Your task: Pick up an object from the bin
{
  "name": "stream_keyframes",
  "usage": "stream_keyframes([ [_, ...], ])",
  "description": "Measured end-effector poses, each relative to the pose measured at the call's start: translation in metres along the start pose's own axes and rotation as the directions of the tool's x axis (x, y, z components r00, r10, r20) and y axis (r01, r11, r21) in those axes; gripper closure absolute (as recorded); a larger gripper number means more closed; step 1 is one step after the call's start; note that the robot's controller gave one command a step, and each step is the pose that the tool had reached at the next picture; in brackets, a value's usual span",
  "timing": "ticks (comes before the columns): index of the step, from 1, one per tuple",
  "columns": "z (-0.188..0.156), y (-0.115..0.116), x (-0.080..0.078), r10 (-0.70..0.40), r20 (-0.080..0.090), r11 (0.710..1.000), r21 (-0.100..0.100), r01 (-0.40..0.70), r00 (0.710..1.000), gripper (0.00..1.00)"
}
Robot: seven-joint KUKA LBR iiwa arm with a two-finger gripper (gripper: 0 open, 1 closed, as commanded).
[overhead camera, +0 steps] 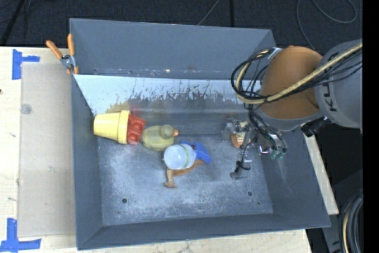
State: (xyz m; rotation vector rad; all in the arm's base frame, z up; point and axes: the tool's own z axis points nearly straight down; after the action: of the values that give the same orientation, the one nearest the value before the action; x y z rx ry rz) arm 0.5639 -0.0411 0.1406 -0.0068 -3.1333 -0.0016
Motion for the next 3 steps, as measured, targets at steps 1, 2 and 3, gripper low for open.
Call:
stream_keyframes([
  [1, -0.004, 0.000, -0.001, -0.001, 0.007, 1.000, 0.000, 0.001, 1.000, 0.00],
  [2, 0.029, 0.061, -0.006, -0.052, 0.004, 0.999, 0.001, 0.052, 0.999, 0.00],
  [3, 0.065, 0.079, 0.009, -0.099, 0.006, 0.995, -0.003, 0.099, 0.995, 0.00],
])
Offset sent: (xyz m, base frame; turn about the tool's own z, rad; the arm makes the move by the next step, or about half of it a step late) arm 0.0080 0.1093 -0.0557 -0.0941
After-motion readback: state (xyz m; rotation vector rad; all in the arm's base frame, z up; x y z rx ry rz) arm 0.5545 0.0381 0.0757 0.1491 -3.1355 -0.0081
